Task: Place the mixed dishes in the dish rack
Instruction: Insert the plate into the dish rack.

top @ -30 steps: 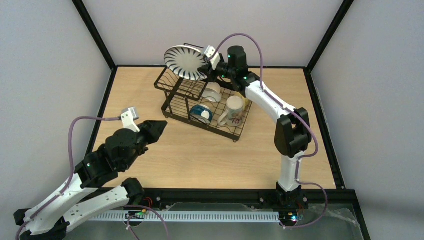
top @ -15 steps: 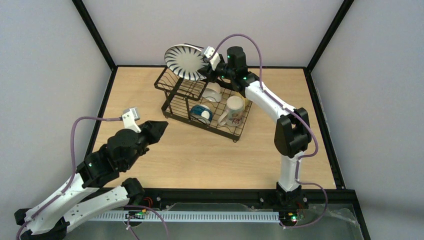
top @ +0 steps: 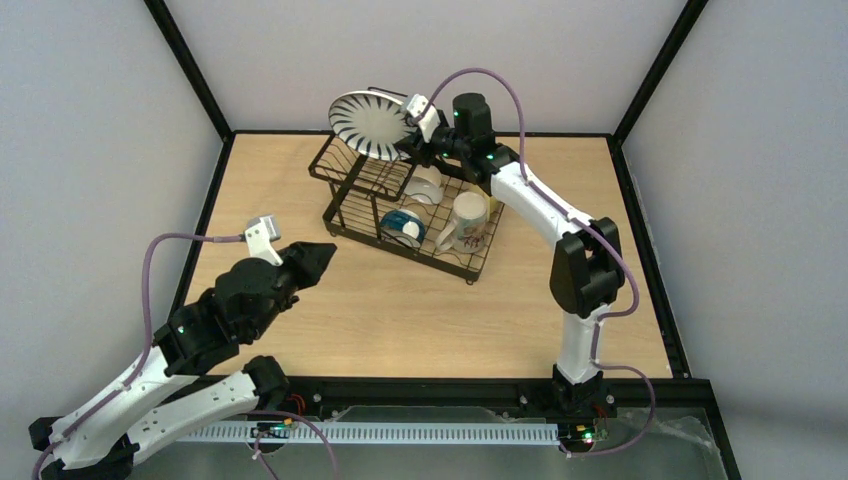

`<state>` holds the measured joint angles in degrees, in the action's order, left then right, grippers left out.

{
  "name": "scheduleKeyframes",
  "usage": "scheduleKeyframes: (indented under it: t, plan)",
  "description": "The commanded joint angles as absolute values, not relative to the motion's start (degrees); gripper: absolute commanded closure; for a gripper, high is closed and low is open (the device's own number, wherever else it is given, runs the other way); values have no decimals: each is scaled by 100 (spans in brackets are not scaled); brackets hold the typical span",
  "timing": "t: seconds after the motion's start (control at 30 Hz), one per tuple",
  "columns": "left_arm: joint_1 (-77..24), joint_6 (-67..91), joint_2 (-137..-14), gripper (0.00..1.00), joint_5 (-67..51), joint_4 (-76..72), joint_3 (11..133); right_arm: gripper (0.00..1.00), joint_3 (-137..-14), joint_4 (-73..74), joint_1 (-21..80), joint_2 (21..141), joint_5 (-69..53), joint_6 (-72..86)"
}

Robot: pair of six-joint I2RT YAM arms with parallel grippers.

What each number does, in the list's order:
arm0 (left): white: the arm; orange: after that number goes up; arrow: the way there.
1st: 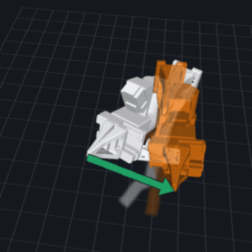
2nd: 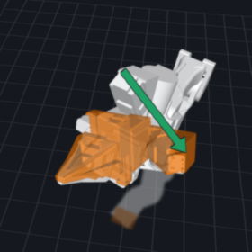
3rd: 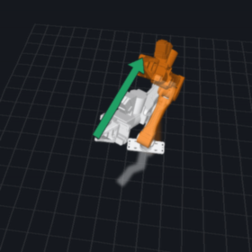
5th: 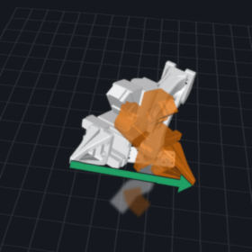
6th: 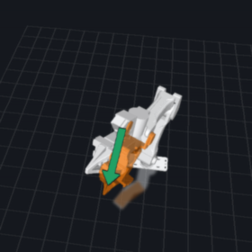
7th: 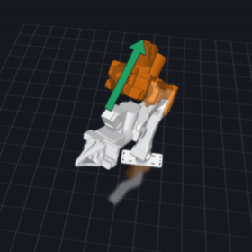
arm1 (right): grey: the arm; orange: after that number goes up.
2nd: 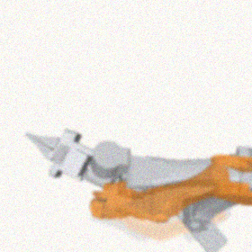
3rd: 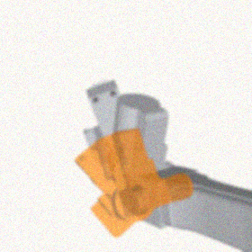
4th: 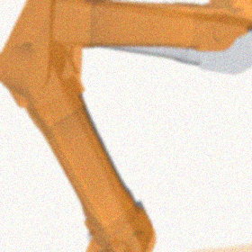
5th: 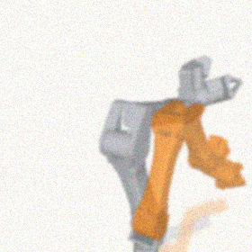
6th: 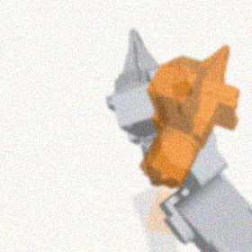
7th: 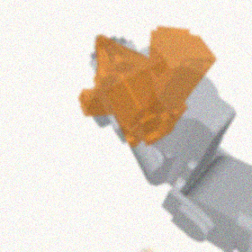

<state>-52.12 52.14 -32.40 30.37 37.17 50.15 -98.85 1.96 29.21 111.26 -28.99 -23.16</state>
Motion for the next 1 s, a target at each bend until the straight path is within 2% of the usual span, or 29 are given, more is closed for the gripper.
scheduleKeyframes:
  t: [0.0,0.2,0.97]
  plan:
    - [-5238,5213,-3236,13,3014,3597,4957,20,-9896,427,3072,10854,-3053,-2365]
    - [-5238,5158,-3258,13,2974,3572,4987,17,-9860,466,3033,10731,-3015,-2364]
    - [-5238,5091,-3401,13,2832,3489,5124,17,-9739,641,2867,10229,-2852,-2329]
